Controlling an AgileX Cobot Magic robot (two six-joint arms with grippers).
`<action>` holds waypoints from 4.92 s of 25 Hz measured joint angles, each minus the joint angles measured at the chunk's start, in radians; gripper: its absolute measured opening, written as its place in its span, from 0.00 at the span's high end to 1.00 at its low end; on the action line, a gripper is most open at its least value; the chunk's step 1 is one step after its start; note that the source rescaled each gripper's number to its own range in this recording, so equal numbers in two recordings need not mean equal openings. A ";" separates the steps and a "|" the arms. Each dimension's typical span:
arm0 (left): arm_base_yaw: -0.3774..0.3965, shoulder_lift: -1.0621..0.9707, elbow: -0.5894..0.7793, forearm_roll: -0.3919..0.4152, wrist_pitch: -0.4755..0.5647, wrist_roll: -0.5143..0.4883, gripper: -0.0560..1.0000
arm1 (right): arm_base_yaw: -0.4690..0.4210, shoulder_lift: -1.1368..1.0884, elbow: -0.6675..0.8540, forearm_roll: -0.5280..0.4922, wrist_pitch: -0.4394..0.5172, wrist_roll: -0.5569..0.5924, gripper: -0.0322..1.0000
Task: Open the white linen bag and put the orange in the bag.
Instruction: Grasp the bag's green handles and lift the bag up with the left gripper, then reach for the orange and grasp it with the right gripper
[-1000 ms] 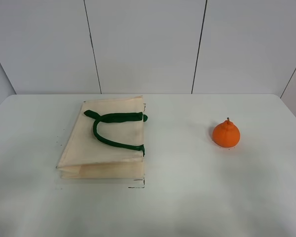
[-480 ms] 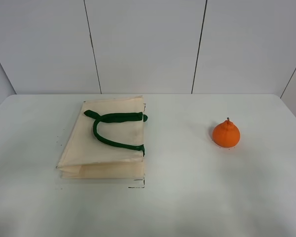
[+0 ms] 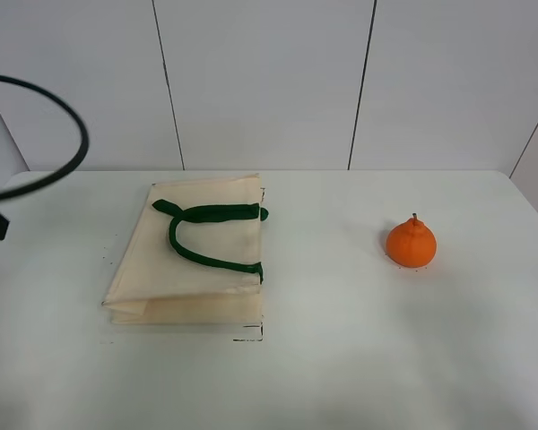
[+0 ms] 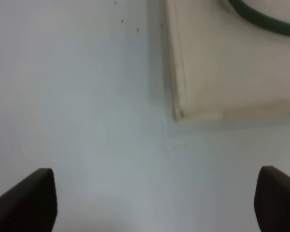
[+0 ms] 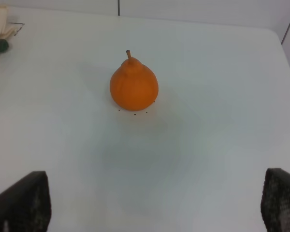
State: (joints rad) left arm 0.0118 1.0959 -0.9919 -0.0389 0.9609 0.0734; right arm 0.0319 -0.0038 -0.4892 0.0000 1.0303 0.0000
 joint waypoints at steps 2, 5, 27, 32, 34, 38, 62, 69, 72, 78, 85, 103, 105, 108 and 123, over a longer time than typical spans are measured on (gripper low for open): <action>0.000 0.155 -0.092 0.000 -0.004 -0.002 0.00 | 0.000 0.000 0.000 0.000 0.000 0.000 0.00; 0.000 0.345 -0.222 -0.001 -0.005 -0.017 0.01 | 0.000 0.000 0.000 0.000 0.000 0.000 0.00; -0.322 1.017 -0.712 0.086 -0.039 -0.335 0.01 | 0.000 0.000 0.000 0.000 0.000 0.000 0.00; -0.326 1.080 -0.714 0.090 -0.063 -0.342 0.01 | 0.000 0.000 0.000 0.000 0.000 0.000 0.00; -0.326 1.110 -0.714 0.095 -0.077 -0.343 0.01 | 0.000 0.000 0.000 0.000 0.000 0.000 0.00; -0.326 1.159 -0.714 0.095 -0.127 -0.344 0.01 | 0.000 0.000 0.000 0.000 0.000 0.000 0.00; -0.326 1.218 -0.714 0.104 -0.190 -0.440 0.15 | 0.000 0.000 0.000 0.000 0.000 0.000 0.00; -0.326 1.235 -0.715 0.106 -0.178 -0.441 0.54 | 0.000 0.000 0.000 0.000 0.000 0.000 0.00; -0.325 1.237 -0.729 0.116 -0.161 -0.453 0.87 | 0.000 0.000 0.000 0.000 0.000 0.000 0.00; -0.325 1.213 -0.848 0.116 -0.013 -0.462 0.94 | 0.000 0.000 0.000 0.000 0.000 0.000 0.00; -0.325 1.056 -1.123 0.107 0.193 -0.375 0.94 | 0.000 0.000 0.000 0.000 0.000 0.000 0.00; -0.325 0.831 -1.213 0.108 0.223 -0.322 0.94 | 0.000 0.731 -0.247 0.021 -0.001 0.000 0.00; -0.325 0.827 -1.213 0.107 0.223 -0.319 0.94 | 0.000 0.922 -0.340 0.021 -0.003 0.000 0.00; -0.325 0.827 -1.213 0.107 0.223 -0.316 0.94 | 0.000 1.188 -0.507 0.021 -0.004 0.000 0.00; -0.325 0.827 -1.213 0.093 0.223 -0.316 0.94 | 0.018 1.979 -1.103 0.024 0.134 -0.033 0.00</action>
State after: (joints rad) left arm -0.3132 1.9234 -2.2052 0.0543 1.1836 -0.2429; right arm 0.0496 1.9748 -1.5923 0.0243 1.1640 -0.0331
